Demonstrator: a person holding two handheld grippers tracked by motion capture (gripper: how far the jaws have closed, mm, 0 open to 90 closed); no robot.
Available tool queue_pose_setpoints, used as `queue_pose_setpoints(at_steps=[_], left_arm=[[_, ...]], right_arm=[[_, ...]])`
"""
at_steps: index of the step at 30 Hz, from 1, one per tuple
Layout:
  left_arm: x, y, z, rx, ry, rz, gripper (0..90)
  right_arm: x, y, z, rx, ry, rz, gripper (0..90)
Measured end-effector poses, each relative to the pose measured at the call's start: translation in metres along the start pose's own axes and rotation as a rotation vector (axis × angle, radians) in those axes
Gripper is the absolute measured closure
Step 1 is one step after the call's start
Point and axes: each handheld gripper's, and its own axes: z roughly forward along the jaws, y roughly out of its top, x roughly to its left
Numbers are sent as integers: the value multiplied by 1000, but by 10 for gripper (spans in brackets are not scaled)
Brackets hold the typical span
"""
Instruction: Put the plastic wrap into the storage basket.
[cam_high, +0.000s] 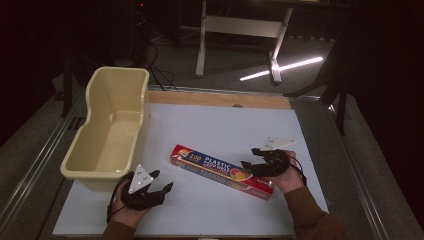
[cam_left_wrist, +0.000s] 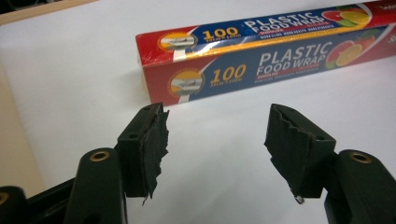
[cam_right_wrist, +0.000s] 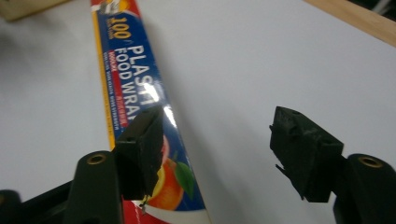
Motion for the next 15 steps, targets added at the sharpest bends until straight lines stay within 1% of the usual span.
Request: queue_pose_setpoints(at_steps=[1,3,5,6,8,11,15], left_arm=[[1,-2,-2,-1,2,-2,376],[4,-6,-8,-10,4,-24,367],[6,-8,-13,-19,11,-26,367],[7,-9,-14,-22,14,-30,367],[8,-9,-16,-34,6,-39,387],[7,-9,-16,-37,7,-28,370],[7,-10,-17,-45,3,-28,373]], right_arm=[[2,3,2,15,9,-18,332],[5,9,6,38,20,-44,323],[8,14,10,58,33,-64,314],[10,17,13,78,39,-79,309],[12,22,18,104,50,-105,302],[17,29,26,159,63,-143,295],[24,39,35,221,80,-199,298]])
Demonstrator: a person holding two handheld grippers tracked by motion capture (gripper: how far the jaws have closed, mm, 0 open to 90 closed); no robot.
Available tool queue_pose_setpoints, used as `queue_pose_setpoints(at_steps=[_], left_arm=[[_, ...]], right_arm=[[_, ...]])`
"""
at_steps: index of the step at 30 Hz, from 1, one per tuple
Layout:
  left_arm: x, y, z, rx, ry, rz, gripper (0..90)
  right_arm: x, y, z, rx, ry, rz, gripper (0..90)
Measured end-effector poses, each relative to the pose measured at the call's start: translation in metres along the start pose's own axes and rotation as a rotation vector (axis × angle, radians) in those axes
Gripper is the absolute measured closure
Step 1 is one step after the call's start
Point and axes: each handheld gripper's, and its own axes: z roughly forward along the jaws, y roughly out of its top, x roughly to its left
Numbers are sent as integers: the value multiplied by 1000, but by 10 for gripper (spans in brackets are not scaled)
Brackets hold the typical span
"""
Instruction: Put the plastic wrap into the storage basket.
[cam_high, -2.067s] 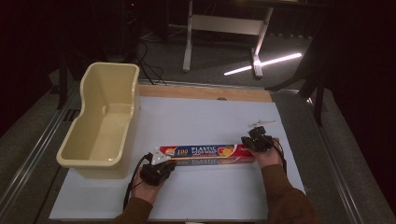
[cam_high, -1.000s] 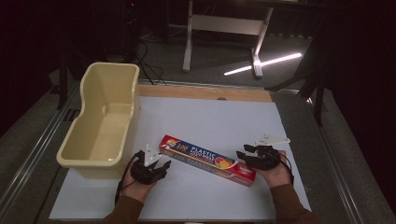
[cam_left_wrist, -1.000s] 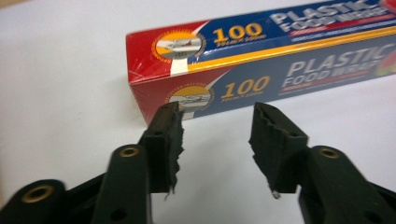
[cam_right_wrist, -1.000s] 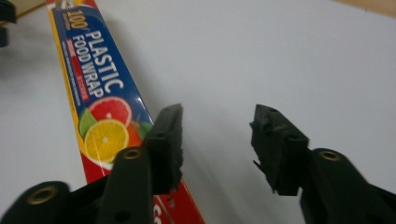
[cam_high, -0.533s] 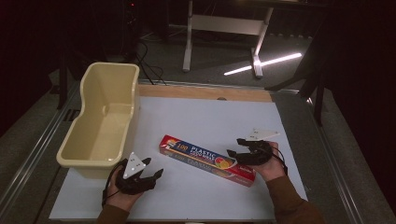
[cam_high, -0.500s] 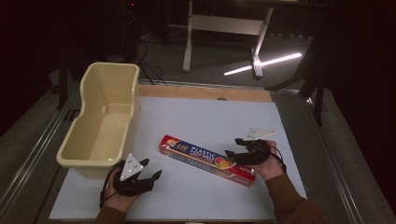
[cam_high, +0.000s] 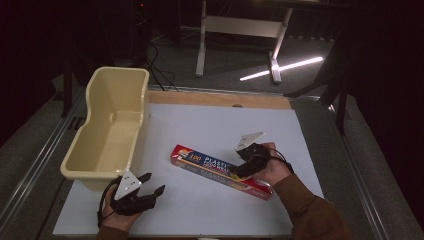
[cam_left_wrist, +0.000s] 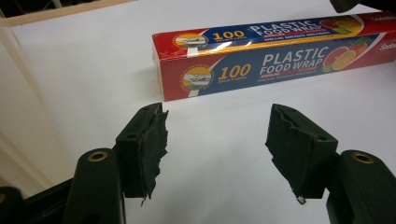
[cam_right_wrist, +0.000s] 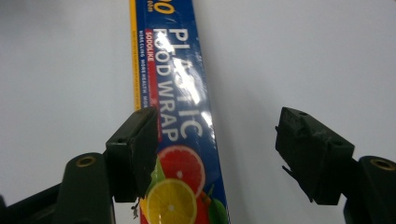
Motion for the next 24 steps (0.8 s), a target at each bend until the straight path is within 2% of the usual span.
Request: queue_pose_setpoints(at_steps=[4,10,14,15,18,21,24], left_arm=[[0,0,1,1,-2,-1,368],[-1,0,1,-7,-3,-5,365],[0,-1,0,-12,-7,-10,365],[0,-1,0,-12,-6,-10,365],[0,-1,1,-8,-6,-8,366],[-1,-1,2,-7,-6,-4,366],[-1,-1,2,-8,-6,-4,366]], right_arm=[[2,8,5,31,19,-27,298],[3,21,18,124,63,-52,290],[3,25,28,161,83,-60,288],[3,28,35,176,114,-61,273],[5,32,43,212,129,-81,276],[9,33,53,260,135,-107,295],[11,32,65,311,153,-110,353]])
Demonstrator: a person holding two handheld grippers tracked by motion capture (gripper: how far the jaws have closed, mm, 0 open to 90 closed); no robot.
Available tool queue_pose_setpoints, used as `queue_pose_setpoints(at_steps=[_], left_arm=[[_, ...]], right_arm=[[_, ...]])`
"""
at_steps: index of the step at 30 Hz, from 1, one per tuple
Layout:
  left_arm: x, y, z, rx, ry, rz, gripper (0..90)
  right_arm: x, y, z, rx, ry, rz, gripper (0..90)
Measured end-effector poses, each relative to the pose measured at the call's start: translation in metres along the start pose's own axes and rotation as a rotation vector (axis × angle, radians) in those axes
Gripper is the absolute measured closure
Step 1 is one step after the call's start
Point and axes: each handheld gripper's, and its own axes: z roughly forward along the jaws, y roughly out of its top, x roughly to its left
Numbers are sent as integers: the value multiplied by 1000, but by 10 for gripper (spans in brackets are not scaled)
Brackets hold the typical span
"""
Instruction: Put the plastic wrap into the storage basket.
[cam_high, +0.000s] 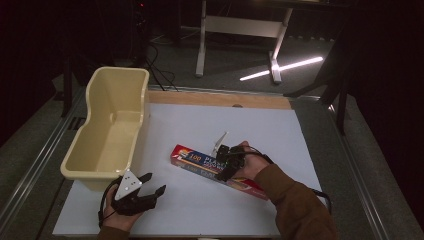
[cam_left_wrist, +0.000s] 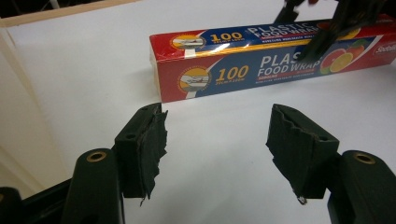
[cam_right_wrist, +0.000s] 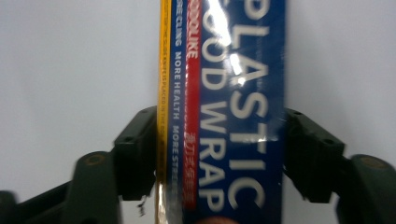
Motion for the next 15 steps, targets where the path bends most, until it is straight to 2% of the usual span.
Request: queue_pose_setpoints(at_steps=[7,10,14,15], left_arm=[[0,0,1,-1,-5,0,367],[-1,1,2,1,-7,3,367],[-1,1,2,-5,-5,0,367],[-1,1,2,-4,-5,0,368]], right_arm=[[-4,8,12,67,37,-1,367],[-5,14,17,117,50,7,352],[-3,20,23,152,36,-1,366],[-2,22,25,164,29,-16,385]])
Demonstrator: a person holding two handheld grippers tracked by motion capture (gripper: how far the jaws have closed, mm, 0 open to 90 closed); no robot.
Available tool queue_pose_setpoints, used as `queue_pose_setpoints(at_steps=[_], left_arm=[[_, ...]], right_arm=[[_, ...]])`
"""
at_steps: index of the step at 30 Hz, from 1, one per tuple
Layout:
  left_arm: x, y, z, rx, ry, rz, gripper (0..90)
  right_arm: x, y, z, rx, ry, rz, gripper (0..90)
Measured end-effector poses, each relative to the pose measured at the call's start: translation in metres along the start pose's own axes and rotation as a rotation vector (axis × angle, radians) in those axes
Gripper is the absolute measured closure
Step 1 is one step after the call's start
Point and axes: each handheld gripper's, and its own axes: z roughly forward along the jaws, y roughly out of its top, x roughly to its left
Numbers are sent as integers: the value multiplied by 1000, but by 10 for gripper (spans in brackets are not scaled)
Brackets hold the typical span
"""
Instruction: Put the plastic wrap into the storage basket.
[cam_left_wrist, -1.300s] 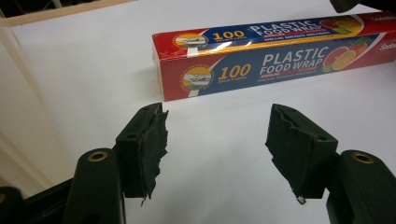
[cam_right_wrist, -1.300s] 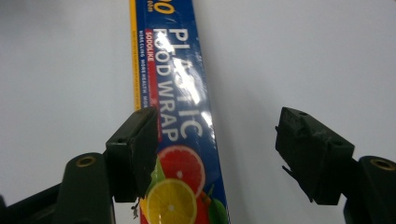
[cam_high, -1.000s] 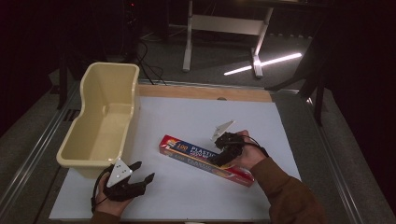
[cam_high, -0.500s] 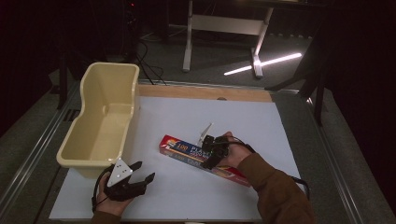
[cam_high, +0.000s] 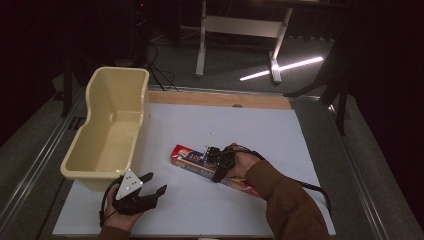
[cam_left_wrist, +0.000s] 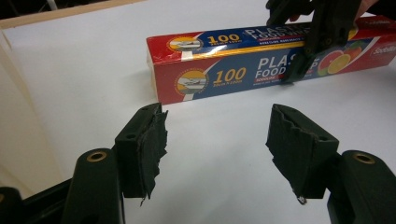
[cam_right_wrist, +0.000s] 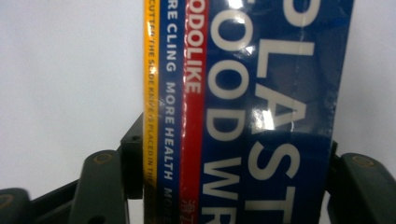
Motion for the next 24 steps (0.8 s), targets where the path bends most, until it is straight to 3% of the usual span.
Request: queue_pose_setpoints(at_steps=[8,14,18,24], left_arm=[[0,0,0,-5,-2,-2,371],[0,0,0,-5,-2,-4,371],[-1,0,0,-8,-2,-5,371],[-1,0,-1,-10,-4,-5,371]], right_arm=[[0,5,-2,38,-12,39,404],[-8,5,-7,11,25,131,407],[-15,6,-16,-46,84,225,407],[-26,8,-33,-171,74,362,408]])
